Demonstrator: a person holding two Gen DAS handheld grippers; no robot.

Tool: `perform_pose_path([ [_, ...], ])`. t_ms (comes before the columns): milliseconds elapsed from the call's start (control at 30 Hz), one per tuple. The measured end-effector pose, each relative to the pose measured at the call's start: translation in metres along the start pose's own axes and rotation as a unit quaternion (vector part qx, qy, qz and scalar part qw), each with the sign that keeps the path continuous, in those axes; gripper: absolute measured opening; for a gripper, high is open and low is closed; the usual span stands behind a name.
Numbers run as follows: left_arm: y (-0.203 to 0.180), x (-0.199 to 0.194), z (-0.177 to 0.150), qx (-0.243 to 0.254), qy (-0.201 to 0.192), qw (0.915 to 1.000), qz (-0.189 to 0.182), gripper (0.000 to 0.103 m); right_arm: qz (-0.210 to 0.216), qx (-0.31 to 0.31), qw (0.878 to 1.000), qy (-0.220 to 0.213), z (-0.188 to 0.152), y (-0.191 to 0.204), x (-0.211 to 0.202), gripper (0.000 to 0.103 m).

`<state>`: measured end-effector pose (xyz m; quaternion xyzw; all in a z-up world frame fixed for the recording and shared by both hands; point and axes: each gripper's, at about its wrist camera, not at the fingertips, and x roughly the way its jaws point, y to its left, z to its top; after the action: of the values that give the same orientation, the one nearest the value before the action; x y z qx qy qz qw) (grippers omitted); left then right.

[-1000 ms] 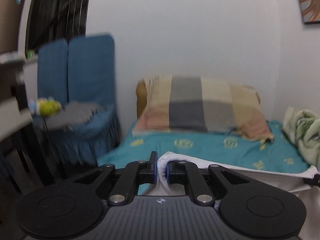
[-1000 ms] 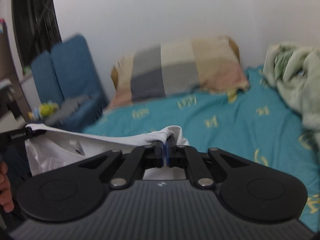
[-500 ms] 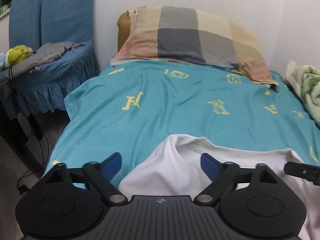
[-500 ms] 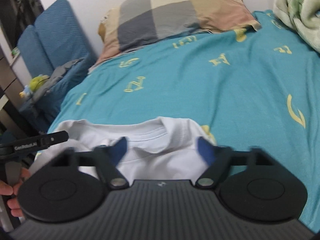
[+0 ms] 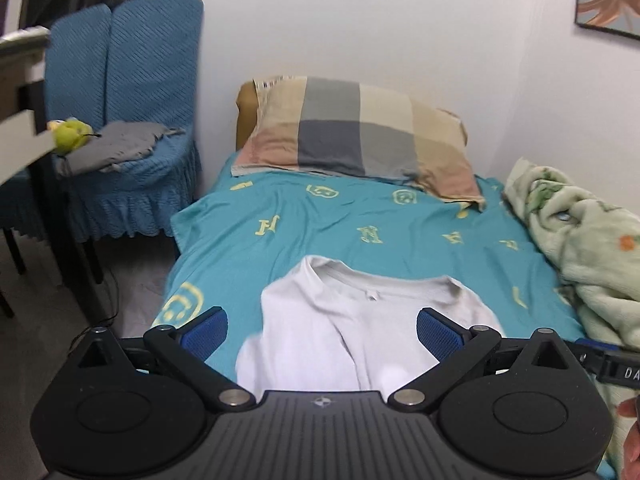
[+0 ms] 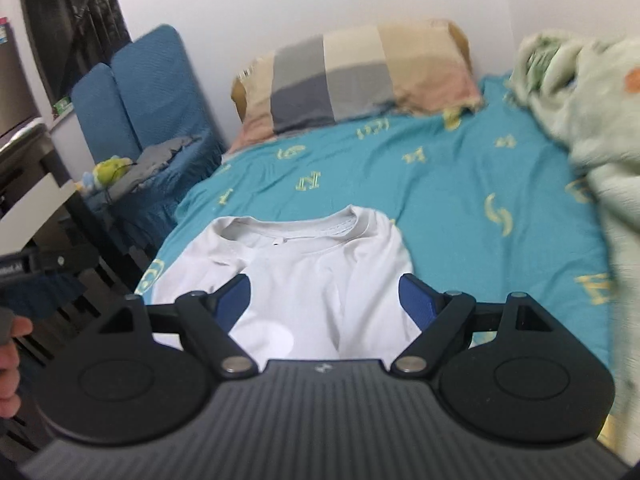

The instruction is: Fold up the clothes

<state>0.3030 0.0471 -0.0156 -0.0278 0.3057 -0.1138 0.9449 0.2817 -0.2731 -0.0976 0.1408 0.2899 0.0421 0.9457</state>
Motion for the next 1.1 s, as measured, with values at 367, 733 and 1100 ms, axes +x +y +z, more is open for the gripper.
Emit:
perform_pose_path([
  [367, -0.043, -0.176, -0.077, 0.024, -0.028, 0.9993, 0.009, 0.101, 0.043, -0.024, 0.997, -0.052, -0.045, 0.015, -0.168, 0.083],
  [733, -0.065, -0.224, -0.114, 0.034, -0.051, 0.9980, 0.015, 0.101, 0.075, -0.002, 0.995, -0.063, -0.085, 0.003, -0.197, 0.083],
  [1100, -0.023, -0.166, -0.127, -0.049, 0.006, 0.9975, 0.050, 0.101, 0.047, 0.017, 0.998, -0.045, -0.091, -0.003, -0.192, 0.083],
])
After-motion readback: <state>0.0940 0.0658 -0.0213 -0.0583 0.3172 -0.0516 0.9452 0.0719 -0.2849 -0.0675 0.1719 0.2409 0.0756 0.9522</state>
